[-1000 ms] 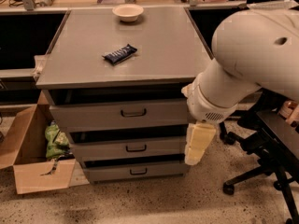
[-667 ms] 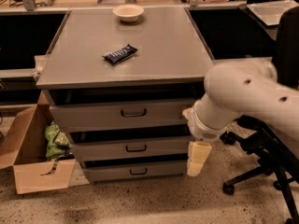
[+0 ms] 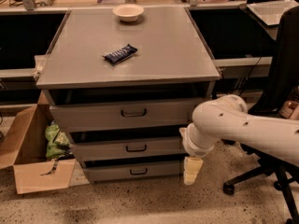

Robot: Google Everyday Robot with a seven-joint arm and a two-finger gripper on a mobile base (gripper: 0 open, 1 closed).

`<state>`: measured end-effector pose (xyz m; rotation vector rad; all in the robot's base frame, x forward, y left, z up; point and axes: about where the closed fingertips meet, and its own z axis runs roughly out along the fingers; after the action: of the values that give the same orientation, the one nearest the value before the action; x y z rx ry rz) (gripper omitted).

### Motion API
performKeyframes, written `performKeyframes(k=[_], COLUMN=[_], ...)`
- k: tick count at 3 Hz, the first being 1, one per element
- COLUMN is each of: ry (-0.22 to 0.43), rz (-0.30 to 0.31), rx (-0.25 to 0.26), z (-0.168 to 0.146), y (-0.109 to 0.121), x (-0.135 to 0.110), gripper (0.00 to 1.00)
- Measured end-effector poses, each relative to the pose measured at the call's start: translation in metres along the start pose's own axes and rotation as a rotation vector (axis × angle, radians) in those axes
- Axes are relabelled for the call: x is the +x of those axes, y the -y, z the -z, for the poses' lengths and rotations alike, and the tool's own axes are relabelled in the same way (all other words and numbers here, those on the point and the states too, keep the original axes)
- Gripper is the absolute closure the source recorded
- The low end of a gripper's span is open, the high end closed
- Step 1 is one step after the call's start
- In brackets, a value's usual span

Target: Open middle drawer

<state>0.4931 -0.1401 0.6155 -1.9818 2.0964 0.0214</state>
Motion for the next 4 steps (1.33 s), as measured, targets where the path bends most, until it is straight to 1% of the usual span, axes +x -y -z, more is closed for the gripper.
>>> performKeyframes(k=[1, 2, 3, 4], ry=[-0.016, -0.016, -0.042, -0.06], rz=[-0.021, -0.02, 0.011, 0.095], rx=[0.012, 0.012, 0.048, 0.095], z=[-0.101, -0.101, -0.118, -0.137], y=[0.023, 0.023, 0.042, 0.07], x=[0.022, 0.022, 0.026, 0.025], gripper=[0.0, 0.0, 0.0, 0.0])
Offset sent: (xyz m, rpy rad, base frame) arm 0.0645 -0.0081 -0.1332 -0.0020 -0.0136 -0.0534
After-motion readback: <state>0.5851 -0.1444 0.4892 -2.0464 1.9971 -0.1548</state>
